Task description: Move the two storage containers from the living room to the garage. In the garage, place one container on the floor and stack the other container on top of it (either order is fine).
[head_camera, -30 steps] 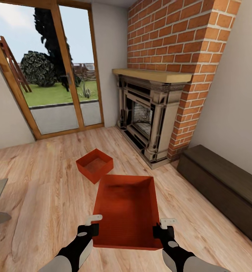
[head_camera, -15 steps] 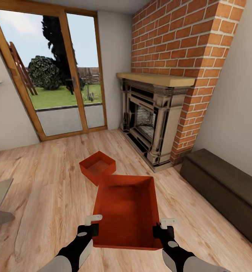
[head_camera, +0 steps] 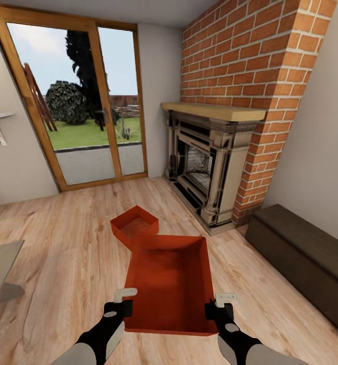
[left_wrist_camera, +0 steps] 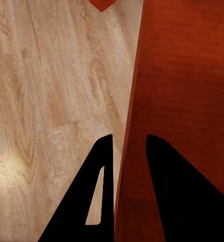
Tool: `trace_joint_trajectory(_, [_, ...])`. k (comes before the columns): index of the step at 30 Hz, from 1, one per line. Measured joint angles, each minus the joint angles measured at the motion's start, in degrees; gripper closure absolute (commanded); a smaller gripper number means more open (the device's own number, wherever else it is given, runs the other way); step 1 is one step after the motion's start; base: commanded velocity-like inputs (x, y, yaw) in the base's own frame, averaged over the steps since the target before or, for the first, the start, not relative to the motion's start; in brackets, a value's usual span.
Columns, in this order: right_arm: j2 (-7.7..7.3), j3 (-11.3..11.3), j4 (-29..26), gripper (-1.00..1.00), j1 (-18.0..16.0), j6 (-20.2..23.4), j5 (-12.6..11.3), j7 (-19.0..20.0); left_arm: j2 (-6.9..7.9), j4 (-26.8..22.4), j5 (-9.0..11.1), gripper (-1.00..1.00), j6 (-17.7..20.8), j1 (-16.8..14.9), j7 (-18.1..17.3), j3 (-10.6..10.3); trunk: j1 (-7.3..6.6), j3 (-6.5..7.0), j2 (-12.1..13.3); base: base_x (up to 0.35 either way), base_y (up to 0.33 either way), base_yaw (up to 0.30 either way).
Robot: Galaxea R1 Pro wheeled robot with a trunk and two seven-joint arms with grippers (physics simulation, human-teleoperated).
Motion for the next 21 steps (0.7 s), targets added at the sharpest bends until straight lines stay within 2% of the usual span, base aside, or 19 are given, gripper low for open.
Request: trace_joint_trajectory(21, [0.01, 0.06, 0.01, 1.0, 0.0, -0.01, -0.05, -0.01, 0.0, 0.0, -0.01, 1.0, -0.02, 0.02, 0.0, 0.04, 0.0, 1.91, 0.0, 0.0, 0.0, 0.077])
